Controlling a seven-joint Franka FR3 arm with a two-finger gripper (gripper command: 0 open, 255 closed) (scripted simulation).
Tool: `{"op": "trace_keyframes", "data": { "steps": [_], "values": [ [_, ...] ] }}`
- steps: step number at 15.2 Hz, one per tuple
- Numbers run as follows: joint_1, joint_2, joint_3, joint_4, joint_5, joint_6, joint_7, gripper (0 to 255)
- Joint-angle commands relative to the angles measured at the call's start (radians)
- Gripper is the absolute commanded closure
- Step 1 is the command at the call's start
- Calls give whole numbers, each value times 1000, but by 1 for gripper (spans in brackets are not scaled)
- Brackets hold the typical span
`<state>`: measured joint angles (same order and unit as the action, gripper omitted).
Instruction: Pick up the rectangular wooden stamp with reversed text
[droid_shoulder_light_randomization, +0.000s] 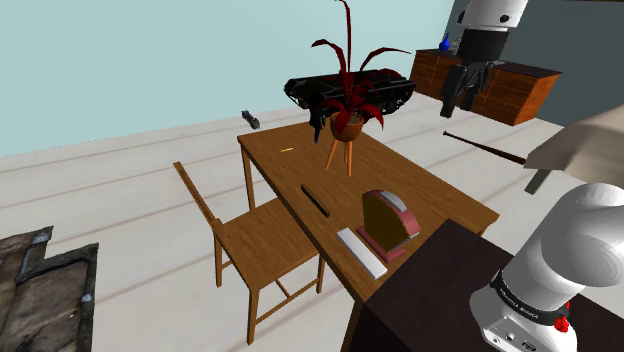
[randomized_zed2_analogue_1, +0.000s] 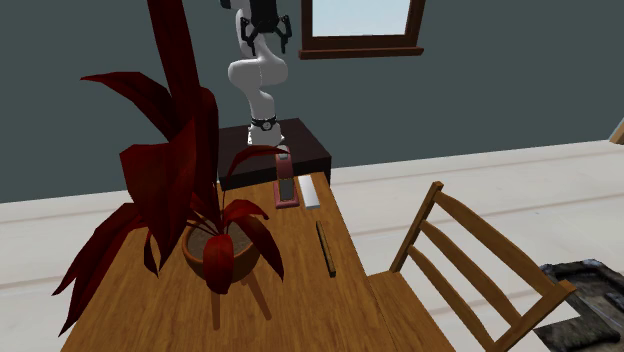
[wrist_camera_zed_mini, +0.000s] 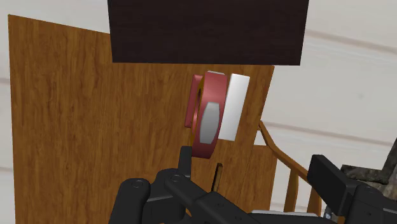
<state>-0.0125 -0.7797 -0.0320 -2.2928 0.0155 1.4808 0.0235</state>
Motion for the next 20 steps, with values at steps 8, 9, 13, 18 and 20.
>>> {"op": "trace_keyframes", "data": {
  "steps": [8, 9, 13, 18, 20],
  "values": [
    [5, 152, 25, -86, 12, 237, 32, 0],
    [6, 179, 28, -92, 14, 270, 37, 0],
    [8, 298, 41, -105, 18, 400, 54, 0],
    [10, 467, 56, -87, 19, 551, 77, 0],
    [11, 539, 61, -70, 17, 606, 87, 0]
  ]
}}
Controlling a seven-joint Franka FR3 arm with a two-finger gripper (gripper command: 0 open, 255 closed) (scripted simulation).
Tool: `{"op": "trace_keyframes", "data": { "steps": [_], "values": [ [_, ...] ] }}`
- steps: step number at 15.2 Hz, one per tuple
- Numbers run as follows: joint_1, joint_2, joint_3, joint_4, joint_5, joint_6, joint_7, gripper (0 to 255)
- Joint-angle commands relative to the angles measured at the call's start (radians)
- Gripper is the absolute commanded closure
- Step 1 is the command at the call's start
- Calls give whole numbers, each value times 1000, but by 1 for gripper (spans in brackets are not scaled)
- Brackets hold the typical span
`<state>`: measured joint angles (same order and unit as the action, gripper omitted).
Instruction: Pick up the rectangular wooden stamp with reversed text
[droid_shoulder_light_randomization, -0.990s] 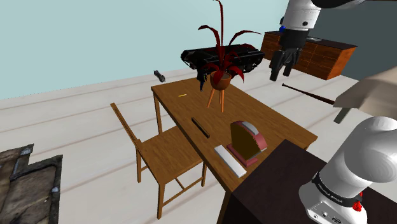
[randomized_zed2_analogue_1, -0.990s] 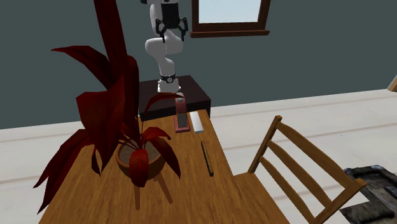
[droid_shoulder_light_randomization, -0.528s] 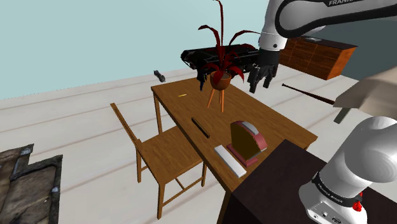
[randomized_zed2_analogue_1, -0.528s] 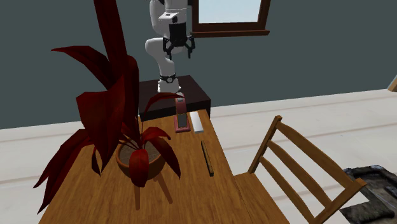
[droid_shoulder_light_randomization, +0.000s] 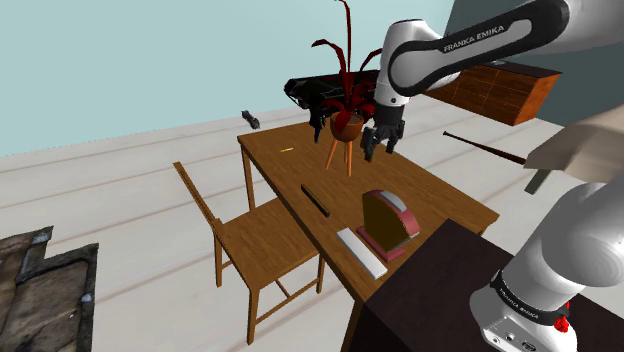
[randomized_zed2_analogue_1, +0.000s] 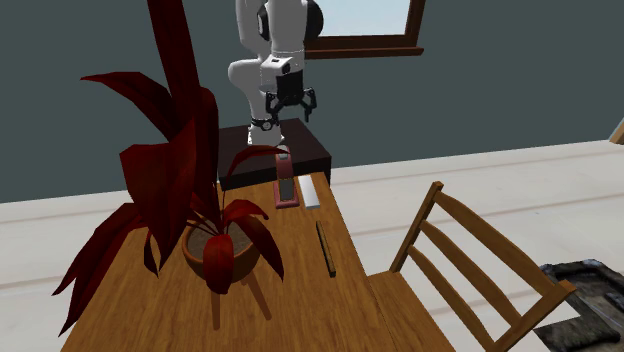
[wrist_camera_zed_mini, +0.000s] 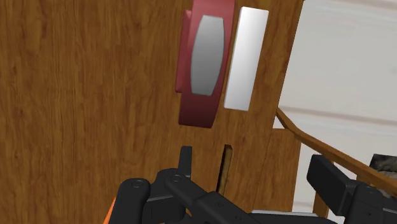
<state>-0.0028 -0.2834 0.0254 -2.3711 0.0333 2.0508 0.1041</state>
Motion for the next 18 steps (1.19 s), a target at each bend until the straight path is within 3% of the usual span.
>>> {"op": "trace_keyframes", "data": {
  "steps": [1, 10, 18],
  "values": [
    [1, 80, 6, 18, -2, 63, 11, 0],
    [8, 425, 16, 174, -23, 249, 59, 0],
    [22, 739, 9, 402, -46, 332, 99, 0]
  ]
}}
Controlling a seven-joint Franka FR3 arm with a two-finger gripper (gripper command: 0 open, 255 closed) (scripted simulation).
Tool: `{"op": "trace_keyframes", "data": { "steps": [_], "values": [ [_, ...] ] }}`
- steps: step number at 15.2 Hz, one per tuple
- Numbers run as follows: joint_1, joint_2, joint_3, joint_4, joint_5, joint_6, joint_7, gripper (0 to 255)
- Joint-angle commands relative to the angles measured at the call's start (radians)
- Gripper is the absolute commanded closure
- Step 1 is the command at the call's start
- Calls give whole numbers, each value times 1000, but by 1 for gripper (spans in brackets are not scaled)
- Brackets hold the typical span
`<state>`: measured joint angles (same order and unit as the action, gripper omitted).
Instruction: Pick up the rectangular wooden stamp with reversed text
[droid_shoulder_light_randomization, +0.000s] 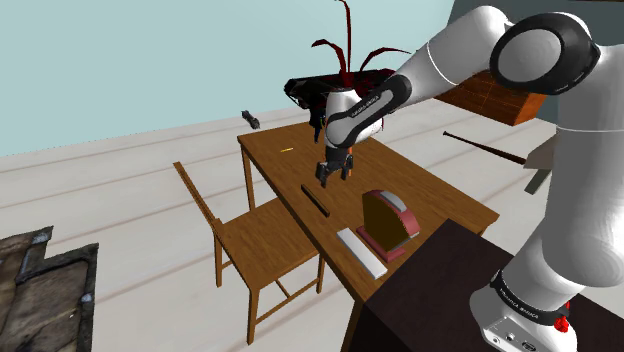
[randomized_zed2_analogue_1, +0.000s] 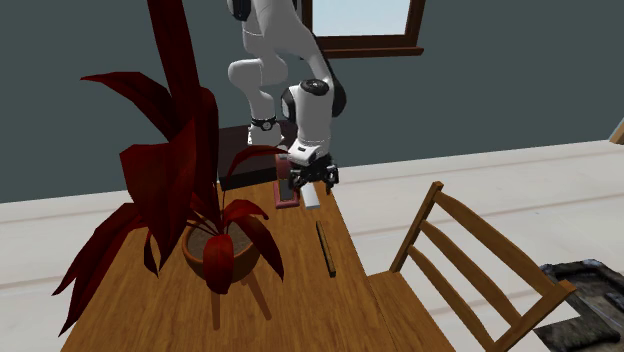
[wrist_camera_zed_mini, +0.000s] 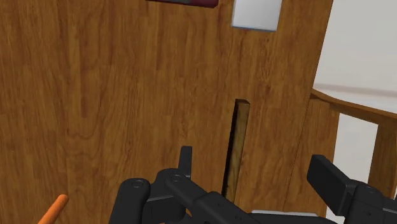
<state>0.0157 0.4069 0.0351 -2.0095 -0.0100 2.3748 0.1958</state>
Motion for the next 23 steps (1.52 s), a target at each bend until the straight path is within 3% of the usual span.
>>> {"op": "trace_keyframes", "data": {
  "steps": [1, 10, 19, 20, 23],
  "values": [
    [6, 88, -3, 75, -5, 13, 11, 0],
    [22, 436, -16, 436, -14, -4, 37, 0],
    [23, 520, -18, 472, -15, 44, 38, 0],
    [23, 521, -18, 471, -15, 46, 38, 255],
    [23, 523, -18, 473, -15, 46, 38, 255]
  ]
}}
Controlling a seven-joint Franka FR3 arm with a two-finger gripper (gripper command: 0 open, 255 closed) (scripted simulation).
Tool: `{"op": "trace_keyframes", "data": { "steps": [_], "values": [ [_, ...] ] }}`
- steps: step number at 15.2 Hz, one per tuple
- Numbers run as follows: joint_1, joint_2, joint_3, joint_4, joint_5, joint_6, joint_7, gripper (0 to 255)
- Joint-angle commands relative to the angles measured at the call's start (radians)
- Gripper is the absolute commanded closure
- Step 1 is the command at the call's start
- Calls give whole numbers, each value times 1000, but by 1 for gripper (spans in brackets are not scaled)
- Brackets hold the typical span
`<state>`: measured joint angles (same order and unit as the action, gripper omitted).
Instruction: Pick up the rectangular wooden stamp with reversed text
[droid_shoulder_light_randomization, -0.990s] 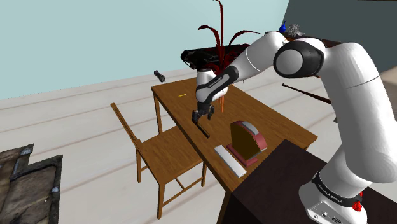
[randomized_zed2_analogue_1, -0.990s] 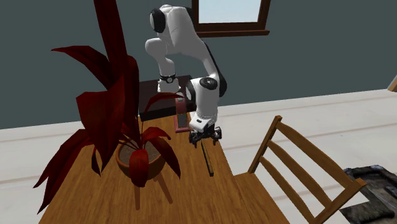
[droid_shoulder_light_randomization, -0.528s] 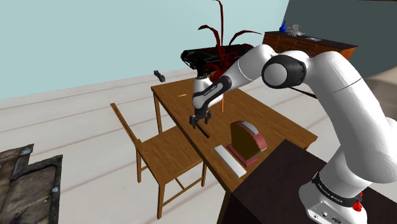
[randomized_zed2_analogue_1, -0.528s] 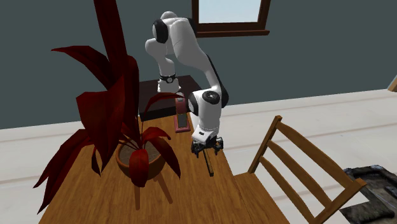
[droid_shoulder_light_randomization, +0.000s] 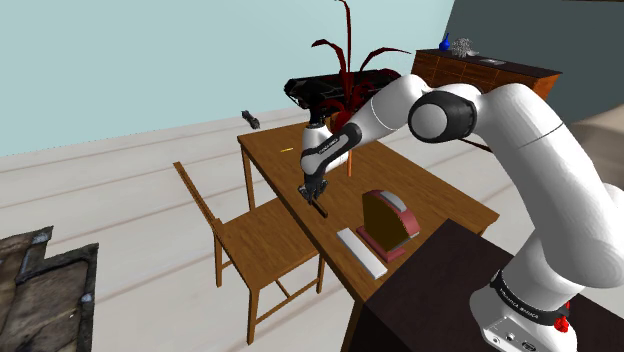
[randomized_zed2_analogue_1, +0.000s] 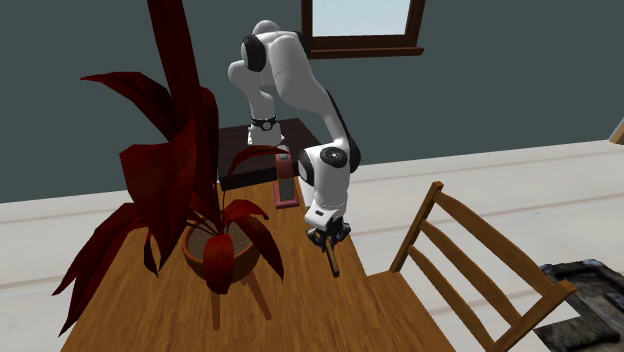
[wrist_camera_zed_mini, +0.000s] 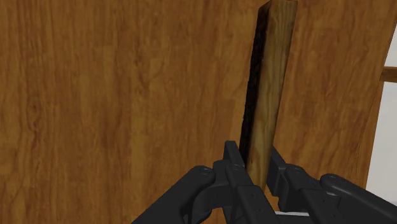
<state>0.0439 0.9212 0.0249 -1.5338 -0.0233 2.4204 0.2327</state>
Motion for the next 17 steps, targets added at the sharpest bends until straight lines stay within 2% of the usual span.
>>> {"op": "trace_keyframes", "data": {
  "steps": [1, 6, 17],
  "values": [
    [-6, 5, -8, -4, -2, -2, -1, 255],
    [-5, 6, -7, -3, -2, -1, 1, 255],
    [-7, -115, -5, -52, 0, -73, 0, 255]
  ]
}}
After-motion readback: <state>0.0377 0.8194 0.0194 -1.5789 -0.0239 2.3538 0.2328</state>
